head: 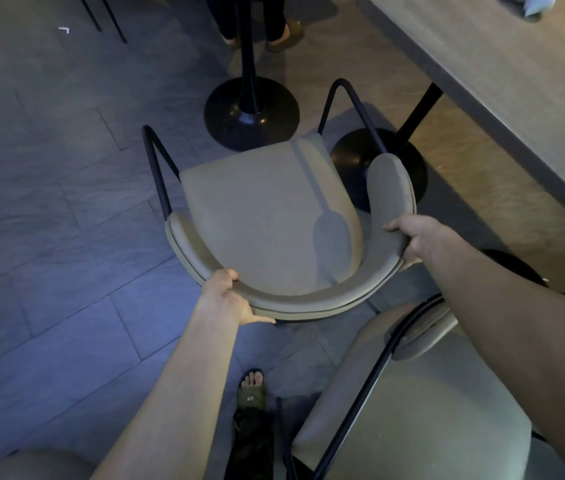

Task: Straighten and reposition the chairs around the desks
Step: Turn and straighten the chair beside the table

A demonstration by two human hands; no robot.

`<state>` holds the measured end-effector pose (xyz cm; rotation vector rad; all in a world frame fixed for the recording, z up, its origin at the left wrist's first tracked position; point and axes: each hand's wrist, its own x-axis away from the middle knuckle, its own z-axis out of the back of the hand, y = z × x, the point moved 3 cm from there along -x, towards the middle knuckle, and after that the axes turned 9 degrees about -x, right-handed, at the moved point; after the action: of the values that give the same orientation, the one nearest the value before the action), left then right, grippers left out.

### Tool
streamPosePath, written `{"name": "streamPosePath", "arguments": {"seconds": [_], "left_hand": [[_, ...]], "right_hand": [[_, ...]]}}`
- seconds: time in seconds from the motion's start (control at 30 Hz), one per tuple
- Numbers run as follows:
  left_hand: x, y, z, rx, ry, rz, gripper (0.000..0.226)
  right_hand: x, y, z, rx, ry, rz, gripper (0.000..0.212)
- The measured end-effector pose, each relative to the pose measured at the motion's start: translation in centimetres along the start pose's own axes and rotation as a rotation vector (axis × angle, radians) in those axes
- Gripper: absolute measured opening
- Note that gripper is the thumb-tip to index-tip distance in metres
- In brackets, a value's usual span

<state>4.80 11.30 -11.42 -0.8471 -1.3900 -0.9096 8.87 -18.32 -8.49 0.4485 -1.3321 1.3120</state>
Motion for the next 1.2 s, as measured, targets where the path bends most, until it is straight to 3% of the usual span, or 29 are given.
{"name": "streamPosePath", "arguments": {"seconds": [0.3, 0.53, 0.87, 1.03, 1.2], "left_hand": [[0.8, 2.0, 0.9, -0.102, 0.067, -0.055, 0.028], [1.8, 4.1, 1.1, -0.217, 0.102, -0.078, 0.043], [3.4, 7.4, 0.1, -0.42, 0.199, -0.135, 0.014], [3.9, 9.6, -0.5, -0.44, 0.176, -0.246, 0.013], [4.5, 10.7, -0.4, -0.403, 0.115, -0.395, 0.029]], "right_hand": [[-0.2, 2.8, 0.6, -0.075, -0.053, 0.048, 0.044], [-1.2, 6.0, 1.4, -0.164, -0.023, 0.021, 0.042], [0.2, 9.2, 0.6, -0.309, -0.006, 0.006, 0.033], [0.5, 11.0, -1.3, -0.387, 0.016, -0.04, 0.044], [2.2, 12.1, -2.3, -0.435, 0.003, -0.115, 0.046]]}}
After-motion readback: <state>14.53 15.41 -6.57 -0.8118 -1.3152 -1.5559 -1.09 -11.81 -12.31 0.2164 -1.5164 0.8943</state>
